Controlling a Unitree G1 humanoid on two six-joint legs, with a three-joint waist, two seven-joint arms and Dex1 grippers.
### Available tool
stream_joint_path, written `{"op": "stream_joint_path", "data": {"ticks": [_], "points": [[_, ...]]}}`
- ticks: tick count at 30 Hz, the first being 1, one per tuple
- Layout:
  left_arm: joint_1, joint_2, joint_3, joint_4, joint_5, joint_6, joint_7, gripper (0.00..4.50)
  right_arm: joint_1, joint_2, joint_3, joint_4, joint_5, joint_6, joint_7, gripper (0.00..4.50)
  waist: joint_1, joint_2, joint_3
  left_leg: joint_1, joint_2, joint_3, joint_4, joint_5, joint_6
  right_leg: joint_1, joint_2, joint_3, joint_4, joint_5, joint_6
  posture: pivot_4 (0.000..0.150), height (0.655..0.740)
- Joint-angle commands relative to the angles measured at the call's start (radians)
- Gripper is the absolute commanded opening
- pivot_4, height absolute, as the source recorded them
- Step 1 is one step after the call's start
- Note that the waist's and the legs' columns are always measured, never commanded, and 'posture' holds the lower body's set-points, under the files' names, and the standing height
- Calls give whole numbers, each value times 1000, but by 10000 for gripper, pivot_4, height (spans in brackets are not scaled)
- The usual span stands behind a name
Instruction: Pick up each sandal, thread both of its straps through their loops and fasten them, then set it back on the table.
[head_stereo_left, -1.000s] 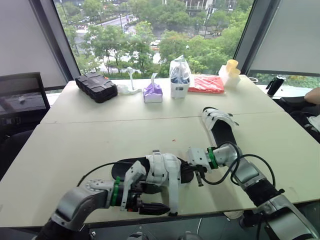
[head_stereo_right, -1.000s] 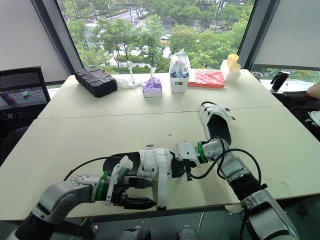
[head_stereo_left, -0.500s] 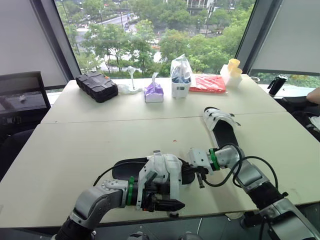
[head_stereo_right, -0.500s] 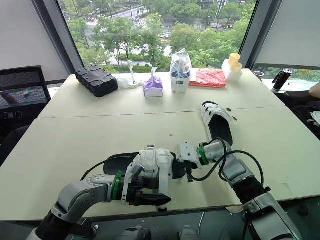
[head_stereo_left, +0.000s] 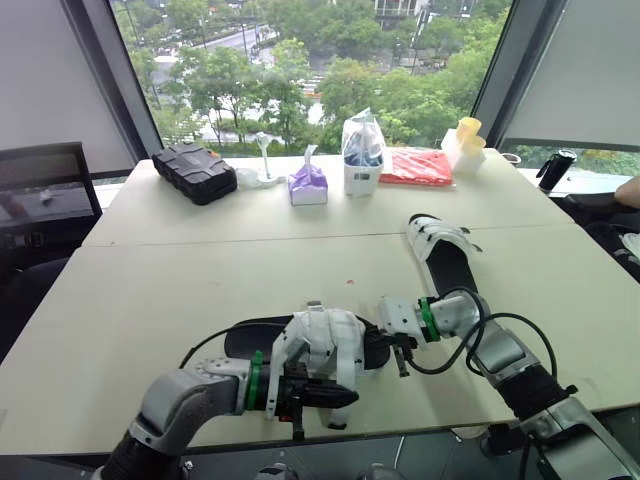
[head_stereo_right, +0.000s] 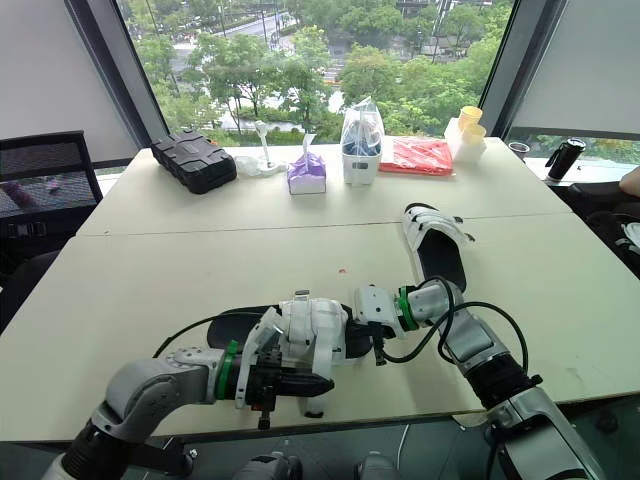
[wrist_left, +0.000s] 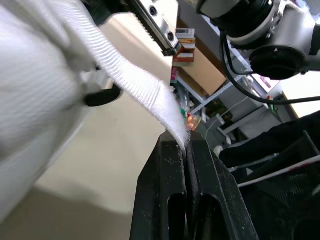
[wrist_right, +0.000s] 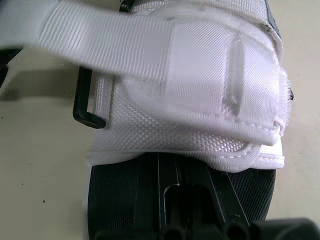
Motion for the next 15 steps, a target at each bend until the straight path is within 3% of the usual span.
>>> {"op": "stream_joint_path", "data": {"ticks": [1, 6, 15], "points": [[-105, 33, 98, 3, -105, 43, -63, 498, 74, -41, 31, 9, -49, 54, 4, 0, 10, 0, 0, -1, 0, 0, 0, 0, 0, -1, 0, 0, 0, 0, 0, 1500, 7400], [-268, -26, 140, 158, -124, 71, -33, 498, 129, -63, 12, -32, -40, 69, -3, 0, 24, 1, 0, -3, 0, -1, 0, 0, 1, -4, 0, -2, -3, 0, 0, 1500, 7400], [-327, -162, 38, 316, -18, 22, -34, 498, 212, -104, -13, -84, -24, 85, -18, 0, 49, 1, 0, -8, -2, -1, 5, -4, 4, -4, -1, -3, -3, 2, 6, 1500, 7400]]}}
